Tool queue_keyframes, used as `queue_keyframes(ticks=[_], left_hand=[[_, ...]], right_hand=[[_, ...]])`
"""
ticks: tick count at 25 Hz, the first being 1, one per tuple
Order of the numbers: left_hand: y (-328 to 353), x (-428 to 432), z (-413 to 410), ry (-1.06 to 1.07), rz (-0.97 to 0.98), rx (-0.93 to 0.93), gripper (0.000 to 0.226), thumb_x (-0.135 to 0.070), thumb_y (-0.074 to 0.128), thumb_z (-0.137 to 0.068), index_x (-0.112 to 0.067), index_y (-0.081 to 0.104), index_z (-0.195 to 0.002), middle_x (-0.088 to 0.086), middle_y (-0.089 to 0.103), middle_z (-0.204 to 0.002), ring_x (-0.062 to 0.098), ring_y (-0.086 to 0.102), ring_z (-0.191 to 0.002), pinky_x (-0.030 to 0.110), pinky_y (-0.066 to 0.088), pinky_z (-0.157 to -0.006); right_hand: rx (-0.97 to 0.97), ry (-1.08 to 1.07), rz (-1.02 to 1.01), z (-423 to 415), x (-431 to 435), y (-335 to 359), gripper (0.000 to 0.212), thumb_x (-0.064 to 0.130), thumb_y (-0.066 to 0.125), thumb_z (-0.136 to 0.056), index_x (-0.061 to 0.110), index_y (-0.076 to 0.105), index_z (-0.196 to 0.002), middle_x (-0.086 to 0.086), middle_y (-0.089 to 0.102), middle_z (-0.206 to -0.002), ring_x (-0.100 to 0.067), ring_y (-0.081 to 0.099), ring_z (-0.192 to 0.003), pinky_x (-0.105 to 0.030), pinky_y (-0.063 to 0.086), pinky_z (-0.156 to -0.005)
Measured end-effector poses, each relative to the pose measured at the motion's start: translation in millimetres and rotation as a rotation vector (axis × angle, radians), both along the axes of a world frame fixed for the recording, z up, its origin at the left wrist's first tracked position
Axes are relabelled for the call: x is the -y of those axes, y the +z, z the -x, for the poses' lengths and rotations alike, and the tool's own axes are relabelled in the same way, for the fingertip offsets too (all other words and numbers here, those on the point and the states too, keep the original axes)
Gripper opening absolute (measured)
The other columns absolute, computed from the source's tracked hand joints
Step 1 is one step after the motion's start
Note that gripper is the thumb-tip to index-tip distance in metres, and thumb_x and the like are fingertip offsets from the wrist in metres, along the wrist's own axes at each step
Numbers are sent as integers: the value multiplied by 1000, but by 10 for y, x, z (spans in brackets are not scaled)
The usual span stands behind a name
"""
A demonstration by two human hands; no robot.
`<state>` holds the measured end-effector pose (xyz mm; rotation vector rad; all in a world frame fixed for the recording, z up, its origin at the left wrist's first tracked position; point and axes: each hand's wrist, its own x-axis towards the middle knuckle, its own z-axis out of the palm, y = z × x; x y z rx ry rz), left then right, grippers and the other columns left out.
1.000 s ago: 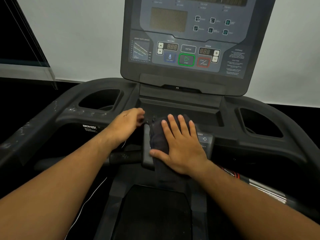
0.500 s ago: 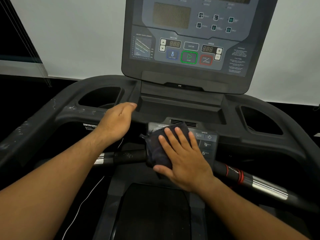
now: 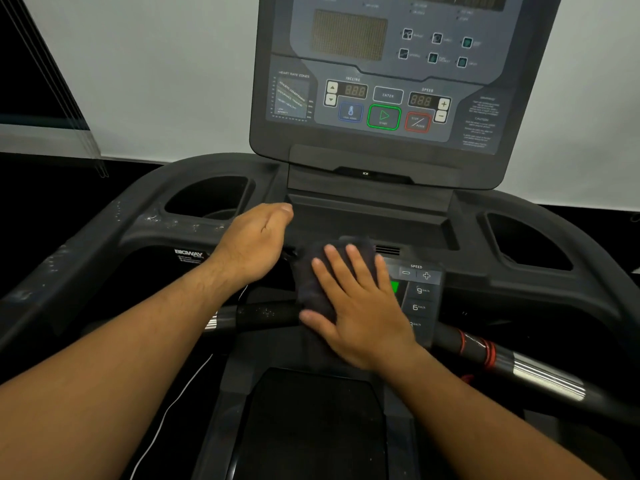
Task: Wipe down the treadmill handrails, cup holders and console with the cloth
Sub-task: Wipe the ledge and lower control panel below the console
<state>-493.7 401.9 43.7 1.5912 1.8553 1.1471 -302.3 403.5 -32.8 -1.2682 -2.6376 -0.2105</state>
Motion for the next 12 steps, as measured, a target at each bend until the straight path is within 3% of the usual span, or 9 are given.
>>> queue_keyframes(ticks=[2, 4, 6, 8, 12], left_hand=[[8, -29, -56, -39, 7, -35, 19, -23, 38, -102, -22, 49, -87, -4, 51, -91, -4, 45, -72, 7, 34, -71], [23, -46, -108, -56, 14, -62, 19, -25, 38, -102, -23, 48, -87, -5, 50, -90, -6, 44, -72, 2, 33, -69], [36, -43, -143, -60, 22, -74, 19, -28, 37, -102, -24, 48, -87, -5, 49, -90, -5, 44, -71, 4, 33, -68], [53, -48, -188, -60, 27, -74, 19, -29, 37, -103, -24, 47, -87, -5, 48, -90, -5, 42, -70, 7, 33, -68], [44, -156, -379, 9, -33, -36, 22, -29, 38, -103, -22, 53, -88, -17, 50, -81, -11, 46, -75, 4, 33, -73]], right_hand=[[30, -33, -17, -353, -38, -4, 81, 76, 16, -88, 27, 25, -152, 1, 18, -161, -25, 10, -149, -56, 3, -117], [47, -124, 12, -588, -213, 91, 83, 78, 13, -86, 31, 16, -153, 3, 9, -163, -24, 2, -149, -55, -3, -117], [28, -242, 97, -533, -408, 217, 84, 80, 8, -84, 33, 4, -154, 4, 0, -163, -24, -7, -149, -55, -11, -115], [-25, -304, 117, -248, -511, 280, 87, 79, 5, -83, 29, 4, -154, 1, 3, -163, -28, -8, -148, -58, -11, -114], [-32, -146, 59, -49, -252, 158, 83, 74, 13, -90, 23, 9, -155, -1, 3, -163, -28, -7, -149, -57, -9, -115]])
